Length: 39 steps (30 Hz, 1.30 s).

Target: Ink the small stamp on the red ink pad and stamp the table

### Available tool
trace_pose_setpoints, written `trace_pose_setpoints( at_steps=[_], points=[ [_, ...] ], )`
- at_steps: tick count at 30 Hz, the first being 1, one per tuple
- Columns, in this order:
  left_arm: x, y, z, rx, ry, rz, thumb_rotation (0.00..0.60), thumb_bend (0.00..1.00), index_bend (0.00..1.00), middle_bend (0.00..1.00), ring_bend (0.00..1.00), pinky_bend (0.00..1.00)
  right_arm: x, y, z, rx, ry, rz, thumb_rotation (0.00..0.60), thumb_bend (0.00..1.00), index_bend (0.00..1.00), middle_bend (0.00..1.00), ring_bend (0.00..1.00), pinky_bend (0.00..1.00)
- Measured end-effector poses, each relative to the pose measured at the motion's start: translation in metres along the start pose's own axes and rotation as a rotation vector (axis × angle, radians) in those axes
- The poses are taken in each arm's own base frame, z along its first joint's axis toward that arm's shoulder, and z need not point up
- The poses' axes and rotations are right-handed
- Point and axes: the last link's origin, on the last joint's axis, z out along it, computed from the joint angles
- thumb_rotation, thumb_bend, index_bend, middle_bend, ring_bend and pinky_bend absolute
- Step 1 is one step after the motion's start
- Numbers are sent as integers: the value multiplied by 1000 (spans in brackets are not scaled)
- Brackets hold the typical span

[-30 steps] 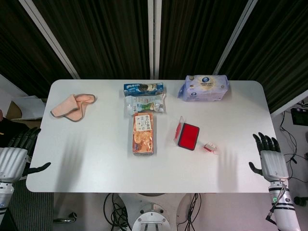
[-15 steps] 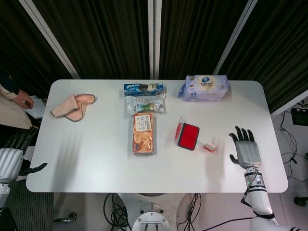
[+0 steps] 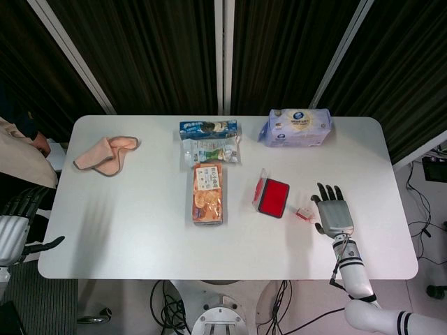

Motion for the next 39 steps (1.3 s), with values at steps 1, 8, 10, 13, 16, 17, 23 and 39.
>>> trace_pose_setpoints(
  at_steps=[1,8,10,13,16,17,23,39],
  points=[
    [0,0,0,0,0,0,445,10,11,71,77,173,-1,0,0,2,-4,-3,600,159,279,0,0,0],
    [-2,0,1,0,-5,-1,438,10,12,71,77,173,-2,-6,1,25,-19,-10,600,163,283,0,0,0],
    [-1,0,1,-1,-4,1,441,10,12,71,77,173,-3,-7,1,32,-22,-12,600,164,292,0,0,0],
    [-1,1,1,-1,-3,2,441,10,11,71,77,173,-4,-10,1,42,-27,-14,600,170,305,0,0,0],
    [0,1,1,-1,-5,3,442,10,11,71,77,173,-6,-12,2,52,-30,-15,600,173,311,0,0,0],
    [0,1,1,-1,-5,3,442,10,11,71,77,173,-6,-12,2,56,-30,-14,600,173,314,0,0,0],
    [0,0,1,0,-4,4,442,10,11,71,77,173,-7,-17,2,78,-27,-18,600,176,329,0,0,0],
    [0,-2,-1,6,-5,1,443,10,12,71,77,173,-8,-22,-3,114,-17,-37,600,179,424,0,0,0]
  ],
)
